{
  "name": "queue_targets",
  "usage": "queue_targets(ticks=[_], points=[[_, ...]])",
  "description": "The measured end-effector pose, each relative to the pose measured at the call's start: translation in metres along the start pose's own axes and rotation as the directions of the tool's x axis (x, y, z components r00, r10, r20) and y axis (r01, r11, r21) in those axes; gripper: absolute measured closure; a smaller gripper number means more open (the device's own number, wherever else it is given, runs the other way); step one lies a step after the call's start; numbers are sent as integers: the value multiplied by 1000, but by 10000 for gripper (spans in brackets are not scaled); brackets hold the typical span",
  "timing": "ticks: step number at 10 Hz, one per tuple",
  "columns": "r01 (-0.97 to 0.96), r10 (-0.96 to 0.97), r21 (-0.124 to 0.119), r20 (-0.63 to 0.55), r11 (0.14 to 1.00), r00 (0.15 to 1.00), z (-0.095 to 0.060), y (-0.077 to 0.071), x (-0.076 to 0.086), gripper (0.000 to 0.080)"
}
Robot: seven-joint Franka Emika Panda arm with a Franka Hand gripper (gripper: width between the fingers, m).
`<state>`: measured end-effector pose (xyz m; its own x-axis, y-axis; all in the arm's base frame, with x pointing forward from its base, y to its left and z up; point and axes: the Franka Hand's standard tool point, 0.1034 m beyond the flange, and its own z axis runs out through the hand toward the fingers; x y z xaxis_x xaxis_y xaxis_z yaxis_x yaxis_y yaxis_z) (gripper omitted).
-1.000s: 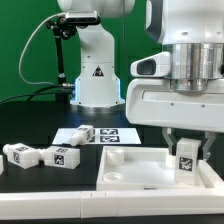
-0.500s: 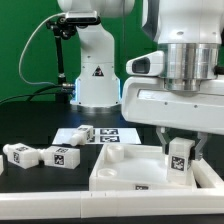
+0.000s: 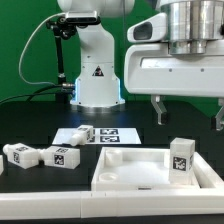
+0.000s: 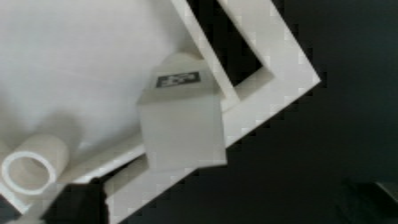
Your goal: Assemble one leg
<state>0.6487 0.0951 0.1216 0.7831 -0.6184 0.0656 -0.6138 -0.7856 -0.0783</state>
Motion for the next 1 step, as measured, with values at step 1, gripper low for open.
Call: queue_targets(ticks=[1], points=[[2,-2,-1,-2,1000,1000,4,1,-1,153]])
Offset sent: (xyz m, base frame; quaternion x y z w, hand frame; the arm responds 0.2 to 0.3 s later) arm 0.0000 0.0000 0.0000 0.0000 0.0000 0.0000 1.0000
